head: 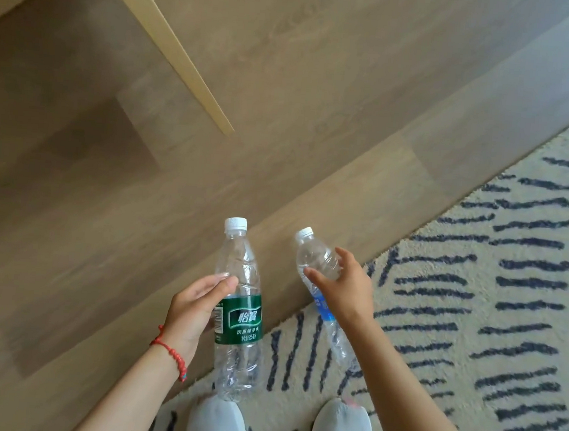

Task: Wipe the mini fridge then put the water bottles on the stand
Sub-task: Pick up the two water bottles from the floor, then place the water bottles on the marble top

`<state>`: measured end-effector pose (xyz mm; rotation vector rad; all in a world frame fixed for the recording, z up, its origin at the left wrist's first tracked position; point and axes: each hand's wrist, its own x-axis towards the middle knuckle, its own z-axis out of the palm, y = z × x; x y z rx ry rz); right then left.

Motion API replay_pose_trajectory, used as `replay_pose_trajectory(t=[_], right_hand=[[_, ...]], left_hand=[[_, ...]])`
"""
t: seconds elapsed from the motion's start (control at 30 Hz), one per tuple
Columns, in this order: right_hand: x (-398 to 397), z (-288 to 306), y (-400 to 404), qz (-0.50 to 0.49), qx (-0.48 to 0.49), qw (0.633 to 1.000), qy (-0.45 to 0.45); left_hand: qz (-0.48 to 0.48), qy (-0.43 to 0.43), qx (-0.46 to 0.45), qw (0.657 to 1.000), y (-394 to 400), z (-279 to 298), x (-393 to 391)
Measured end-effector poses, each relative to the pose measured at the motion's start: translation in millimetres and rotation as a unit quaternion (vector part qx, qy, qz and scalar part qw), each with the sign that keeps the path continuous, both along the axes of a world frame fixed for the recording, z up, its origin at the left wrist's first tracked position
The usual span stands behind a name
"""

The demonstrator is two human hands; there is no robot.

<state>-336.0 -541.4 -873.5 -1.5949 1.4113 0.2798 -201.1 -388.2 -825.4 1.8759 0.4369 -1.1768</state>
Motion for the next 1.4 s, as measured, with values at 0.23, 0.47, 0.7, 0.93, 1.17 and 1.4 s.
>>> replay_pose_trajectory(t=[0.23,0.47,0.7,0.93,1.17,1.4], right_hand=[[-7,34,-2,-0.081,0.037,0.996,-0.02],[-21,142,-16,-0.104,0.077,0.988,-0.087],[-17,307,-30,-0.102,0.097,0.977,-0.161],[-17,461,-31,-0.082,0.09,0.973,-0.194],[-28,590,-22,-0.115,0.062,0.964,-0.231],[-10,705,-17,-0.116,0.04,0.946,-0.301]], left_hand=[[0.006,-0.001,-0.001,1.0,1,29,2],[-0.042,0.013,-0.022,0.999,-3,124,-5],[-0.062,0.008,-0.062,0.996,-16,261,-17],[-0.055,-0.018,-0.103,0.993,-27,400,-21],[-0.013,-0.073,-0.126,0.989,-15,529,-15],[0.023,-0.119,-0.153,0.981,16,637,-10]])
